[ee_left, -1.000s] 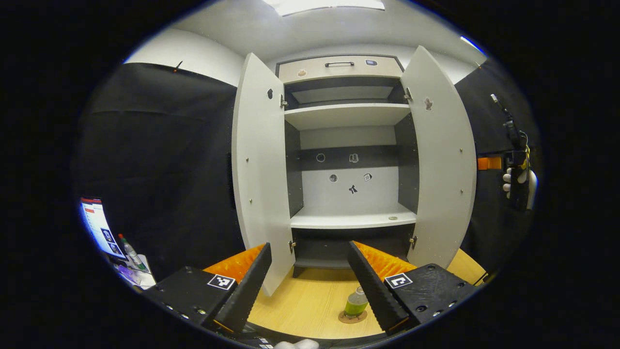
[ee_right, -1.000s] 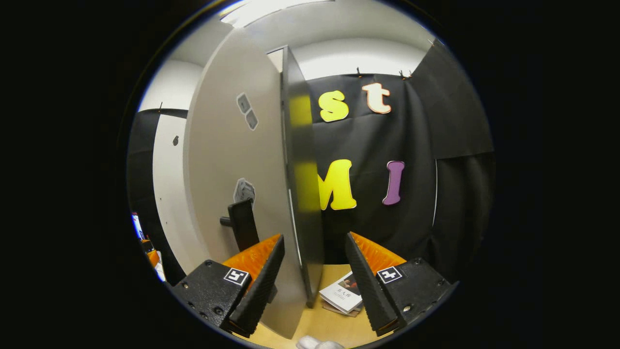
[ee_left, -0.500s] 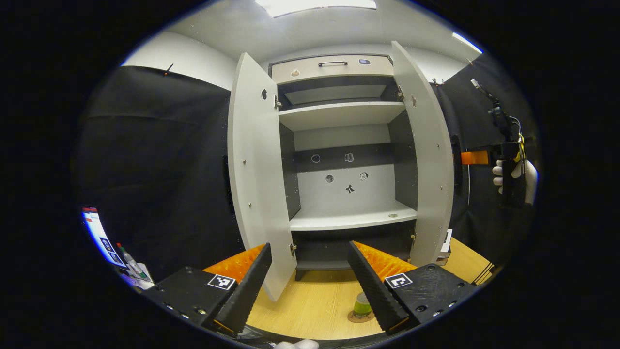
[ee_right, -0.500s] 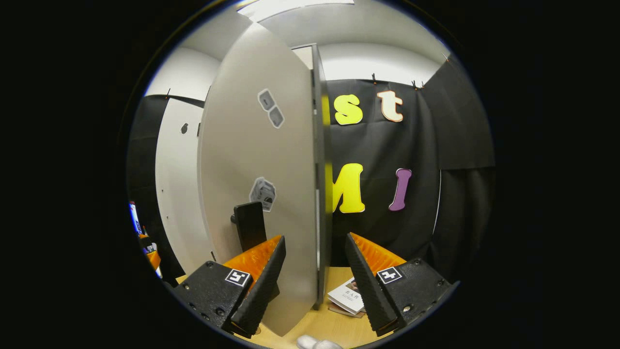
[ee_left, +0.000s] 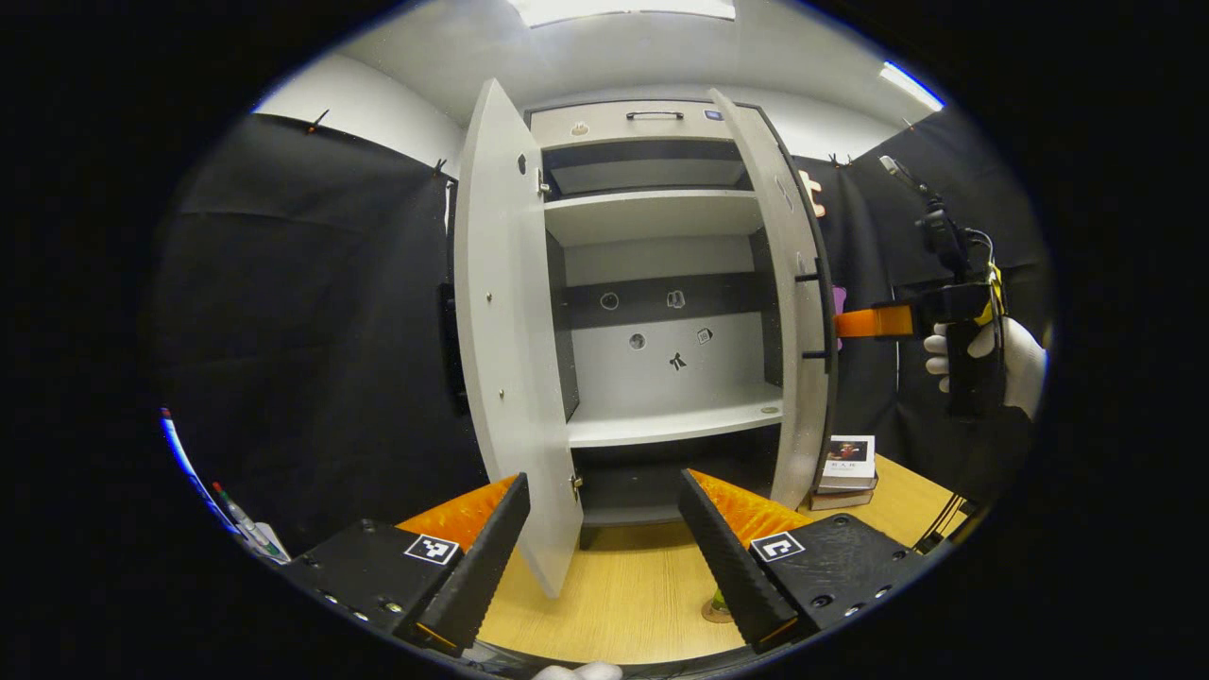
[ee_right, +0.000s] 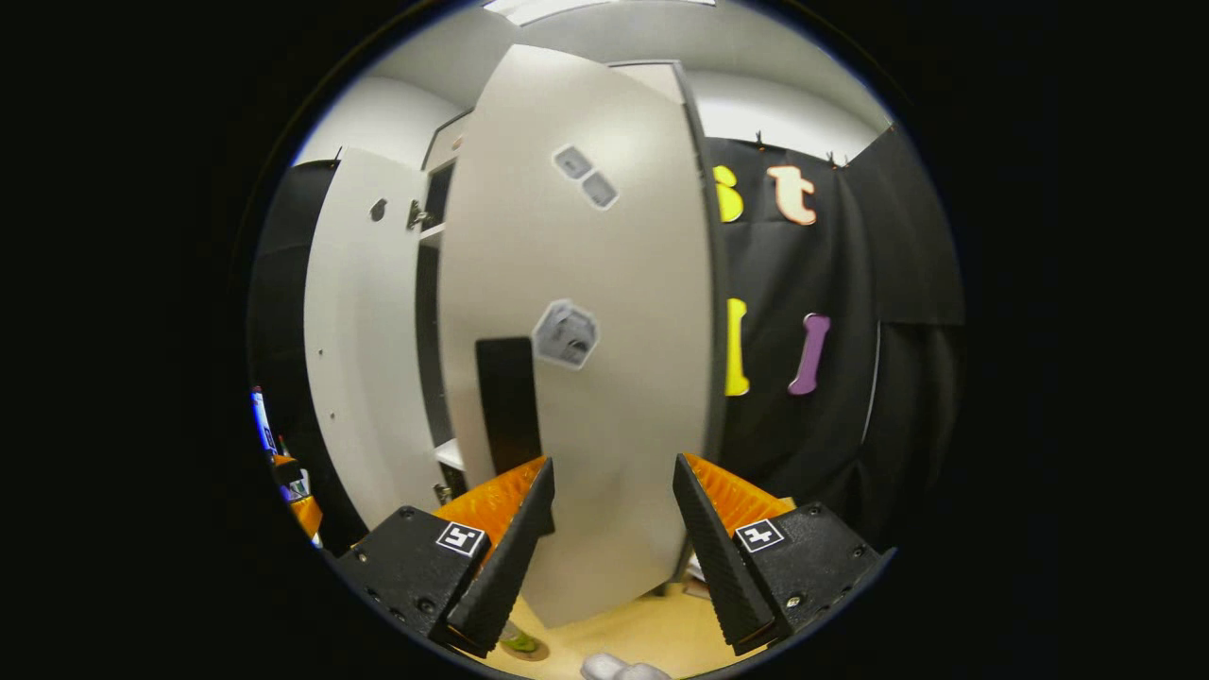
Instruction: Grasp the bottle in the cabinet with the left hand and place it on the coaster, then close the right door with the right hand and the left door with the left hand.
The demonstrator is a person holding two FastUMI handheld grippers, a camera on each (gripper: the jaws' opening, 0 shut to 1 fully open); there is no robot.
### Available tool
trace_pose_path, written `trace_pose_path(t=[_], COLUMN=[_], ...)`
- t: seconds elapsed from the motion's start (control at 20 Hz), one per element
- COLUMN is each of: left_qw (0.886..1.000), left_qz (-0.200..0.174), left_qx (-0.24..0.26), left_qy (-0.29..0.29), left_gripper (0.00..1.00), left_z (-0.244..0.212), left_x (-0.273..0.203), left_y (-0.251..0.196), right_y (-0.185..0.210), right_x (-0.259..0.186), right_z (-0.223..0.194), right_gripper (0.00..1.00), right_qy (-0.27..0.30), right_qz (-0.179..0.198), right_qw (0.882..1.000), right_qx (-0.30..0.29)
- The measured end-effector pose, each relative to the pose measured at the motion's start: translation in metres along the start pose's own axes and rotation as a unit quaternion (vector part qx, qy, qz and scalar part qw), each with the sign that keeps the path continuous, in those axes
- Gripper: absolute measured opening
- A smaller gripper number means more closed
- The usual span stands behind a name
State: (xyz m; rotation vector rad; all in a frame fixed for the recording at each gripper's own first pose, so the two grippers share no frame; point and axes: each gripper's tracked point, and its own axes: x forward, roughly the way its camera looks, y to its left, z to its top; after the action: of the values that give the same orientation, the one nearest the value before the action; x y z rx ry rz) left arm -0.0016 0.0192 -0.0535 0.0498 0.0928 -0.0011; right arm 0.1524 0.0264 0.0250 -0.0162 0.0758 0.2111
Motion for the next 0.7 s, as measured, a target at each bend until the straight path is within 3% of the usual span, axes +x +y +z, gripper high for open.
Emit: trace_pose_path(t=[0.2, 0.5, 0.7], left_qw=[1.000, 1.000, 1.000], left_qz=[-0.010, -0.016, -0.005], left_qx=[-0.006, -0.016, -0.019], left_qy=[-0.004, -0.005, -0.013], left_gripper=[0.96, 0.96, 0.96], left_z=[-0.001, -0.002, 0.003], left_x=[0.005, 0.014, 0.027], left_y=[0.014, 0.043, 0.086], right_y=[0.026, 0.042, 0.049], right_x=[-0.007, -0.025, -0.045], right_z=[-0.006, -0.004, -0.007], right_gripper=[0.79, 0.79, 0.79], right_qy=[0.009, 0.003, 0.005], right_qz=[0.015, 0.002, -0.012], right_qw=[1.000, 1.000, 0.999], right_qx=[-0.010, -0.027, -0.034])
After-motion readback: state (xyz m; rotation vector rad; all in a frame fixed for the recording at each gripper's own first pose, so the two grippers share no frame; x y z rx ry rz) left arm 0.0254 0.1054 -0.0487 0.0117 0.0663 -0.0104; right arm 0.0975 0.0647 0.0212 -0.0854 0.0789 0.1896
